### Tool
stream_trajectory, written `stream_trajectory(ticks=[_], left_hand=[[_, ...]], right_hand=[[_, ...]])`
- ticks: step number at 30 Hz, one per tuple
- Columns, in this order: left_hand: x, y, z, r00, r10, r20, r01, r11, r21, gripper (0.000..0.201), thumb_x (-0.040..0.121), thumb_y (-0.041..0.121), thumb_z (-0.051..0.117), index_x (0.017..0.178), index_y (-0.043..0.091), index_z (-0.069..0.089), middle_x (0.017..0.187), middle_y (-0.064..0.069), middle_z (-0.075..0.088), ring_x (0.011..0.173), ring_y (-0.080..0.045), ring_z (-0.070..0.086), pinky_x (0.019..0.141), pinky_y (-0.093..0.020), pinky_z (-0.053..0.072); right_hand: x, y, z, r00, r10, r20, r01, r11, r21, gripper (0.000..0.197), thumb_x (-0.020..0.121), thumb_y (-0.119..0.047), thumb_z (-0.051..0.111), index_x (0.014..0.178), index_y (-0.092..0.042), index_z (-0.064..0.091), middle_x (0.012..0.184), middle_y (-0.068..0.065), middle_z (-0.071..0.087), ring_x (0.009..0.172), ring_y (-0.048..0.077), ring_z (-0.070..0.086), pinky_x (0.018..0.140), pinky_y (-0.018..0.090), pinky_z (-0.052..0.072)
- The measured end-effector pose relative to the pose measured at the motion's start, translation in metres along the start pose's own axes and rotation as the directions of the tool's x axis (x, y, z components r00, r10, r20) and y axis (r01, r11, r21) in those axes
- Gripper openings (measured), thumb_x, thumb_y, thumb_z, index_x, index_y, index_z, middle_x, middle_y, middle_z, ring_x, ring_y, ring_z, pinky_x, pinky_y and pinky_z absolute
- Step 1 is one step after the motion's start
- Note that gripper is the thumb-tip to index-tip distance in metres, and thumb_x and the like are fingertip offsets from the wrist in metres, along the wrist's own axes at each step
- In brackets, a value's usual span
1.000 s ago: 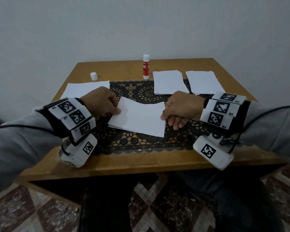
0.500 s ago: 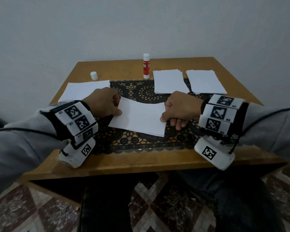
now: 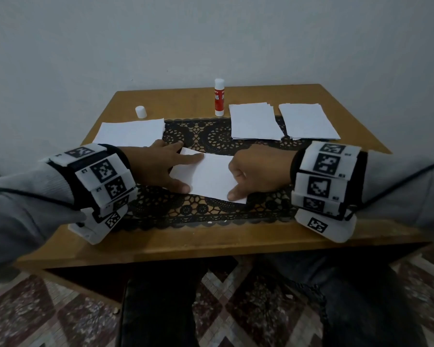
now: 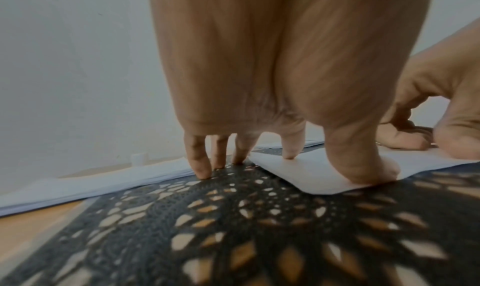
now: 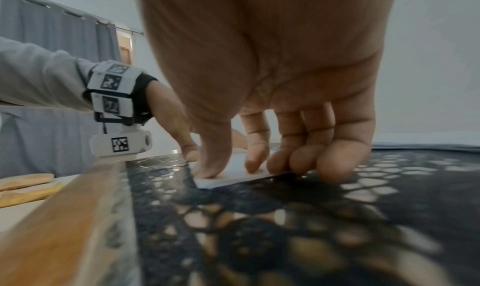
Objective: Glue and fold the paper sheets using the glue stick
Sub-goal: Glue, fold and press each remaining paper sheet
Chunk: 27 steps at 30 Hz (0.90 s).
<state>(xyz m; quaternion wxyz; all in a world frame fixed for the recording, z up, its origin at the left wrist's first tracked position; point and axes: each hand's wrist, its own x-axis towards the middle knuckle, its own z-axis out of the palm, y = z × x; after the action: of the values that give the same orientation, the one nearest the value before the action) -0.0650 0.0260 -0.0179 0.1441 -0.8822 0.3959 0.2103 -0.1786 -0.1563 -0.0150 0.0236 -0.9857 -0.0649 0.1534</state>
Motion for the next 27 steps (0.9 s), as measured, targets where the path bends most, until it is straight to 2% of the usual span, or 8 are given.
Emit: stream_trajectory(ticks=[3, 6, 10, 12, 17, 23, 25, 27], left_hand=[[0.000, -0.003, 0.000, 1.000, 0.011, 0.001, -0.011, 1.000, -0.002, 0.086, 0.079, 0.069, 0.046, 0.145, 0.053, -0.006, 0.160, -0.002, -0.008, 0.145, -0.032, 0.000, 0.114, -0.055, 0.015], [0.001, -0.002, 0.000, 1.000, 0.008, 0.006, -0.008, 1.000, -0.001, 0.089, 0.072, 0.073, 0.044, 0.144, 0.054, -0.006, 0.160, -0.002, -0.007, 0.145, -0.032, 0.000, 0.114, -0.056, 0.015], [0.000, -0.001, 0.002, 1.000, -0.001, -0.024, 0.001, 1.000, 0.005, 0.084, 0.081, 0.067, 0.049, 0.145, 0.054, -0.003, 0.161, -0.002, -0.003, 0.145, -0.032, 0.002, 0.113, -0.055, 0.017], [-0.001, -0.001, 0.002, 1.000, -0.001, -0.025, 0.001, 1.000, -0.004, 0.083, 0.082, 0.066, 0.050, 0.145, 0.053, -0.002, 0.161, -0.002, -0.003, 0.145, -0.032, 0.002, 0.113, -0.055, 0.016], [-0.002, -0.002, 0.003, 1.000, 0.007, -0.023, -0.007, 1.000, -0.022, 0.082, 0.082, 0.065, 0.049, 0.144, 0.054, -0.004, 0.161, 0.000, -0.007, 0.145, -0.031, 0.001, 0.114, -0.056, 0.014], [-0.002, -0.003, 0.004, 1.000, 0.014, -0.024, -0.014, 1.000, -0.023, 0.082, 0.082, 0.066, 0.048, 0.143, 0.056, -0.005, 0.161, -0.001, -0.008, 0.145, -0.032, 0.001, 0.113, -0.056, 0.015], [-0.003, -0.002, 0.004, 1.000, 0.015, -0.026, -0.015, 1.000, -0.022, 0.082, 0.082, 0.066, 0.049, 0.144, 0.055, -0.005, 0.161, -0.001, -0.007, 0.145, -0.032, 0.002, 0.113, -0.055, 0.015], [-0.003, -0.002, 0.004, 0.999, 0.016, -0.028, -0.017, 1.000, -0.020, 0.082, 0.082, 0.066, 0.048, 0.144, 0.055, -0.004, 0.161, -0.001, -0.007, 0.145, -0.032, 0.002, 0.113, -0.055, 0.015]], right_hand=[[0.000, 0.007, -0.003, 0.999, -0.020, 0.038, 0.019, 0.999, 0.026, 0.044, 0.082, -0.050, 0.068, 0.090, -0.008, 0.064, 0.080, 0.003, 0.062, 0.075, 0.018, 0.054, 0.057, 0.026, 0.037], [0.013, -0.002, -0.003, 0.999, -0.046, -0.001, 0.046, 0.998, -0.033, 0.052, 0.081, -0.059, 0.064, 0.088, -0.007, 0.064, 0.081, 0.005, 0.066, 0.072, 0.020, 0.058, 0.058, 0.028, 0.040], [0.030, -0.023, -0.004, 0.997, -0.055, -0.056, 0.051, 0.996, -0.070, 0.053, 0.080, -0.065, 0.062, 0.069, -0.014, 0.051, 0.065, -0.001, 0.054, 0.058, 0.014, 0.048, 0.050, 0.027, 0.032], [0.032, -0.026, -0.004, 0.997, -0.052, -0.056, 0.048, 0.997, -0.061, 0.053, 0.080, -0.064, 0.062, 0.067, -0.015, 0.047, 0.064, -0.002, 0.050, 0.057, 0.013, 0.045, 0.050, 0.027, 0.030], [0.017, -0.010, -0.010, 0.998, -0.011, 0.055, 0.015, 0.997, -0.073, 0.053, 0.081, -0.058, 0.065, 0.093, -0.007, 0.062, 0.077, 0.001, 0.060, 0.068, 0.015, 0.051, 0.053, 0.023, 0.035], [0.003, 0.004, -0.018, 0.983, 0.068, 0.171, -0.046, 0.991, -0.126, 0.060, 0.077, -0.056, 0.070, 0.104, -0.004, 0.061, 0.081, 0.001, 0.057, 0.073, 0.015, 0.049, 0.052, 0.022, 0.032], [0.001, 0.006, -0.024, 0.972, 0.100, 0.211, -0.068, 0.986, -0.155, 0.061, 0.076, -0.054, 0.072, 0.107, -0.004, 0.059, 0.091, 0.003, 0.060, 0.080, 0.017, 0.050, 0.053, 0.022, 0.032], [-0.002, 0.007, -0.028, 0.979, 0.116, 0.165, -0.088, 0.982, -0.166, 0.063, 0.077, -0.055, 0.071, 0.112, -0.006, 0.056, 0.106, 0.006, 0.062, 0.089, 0.018, 0.053, 0.059, 0.024, 0.038]])
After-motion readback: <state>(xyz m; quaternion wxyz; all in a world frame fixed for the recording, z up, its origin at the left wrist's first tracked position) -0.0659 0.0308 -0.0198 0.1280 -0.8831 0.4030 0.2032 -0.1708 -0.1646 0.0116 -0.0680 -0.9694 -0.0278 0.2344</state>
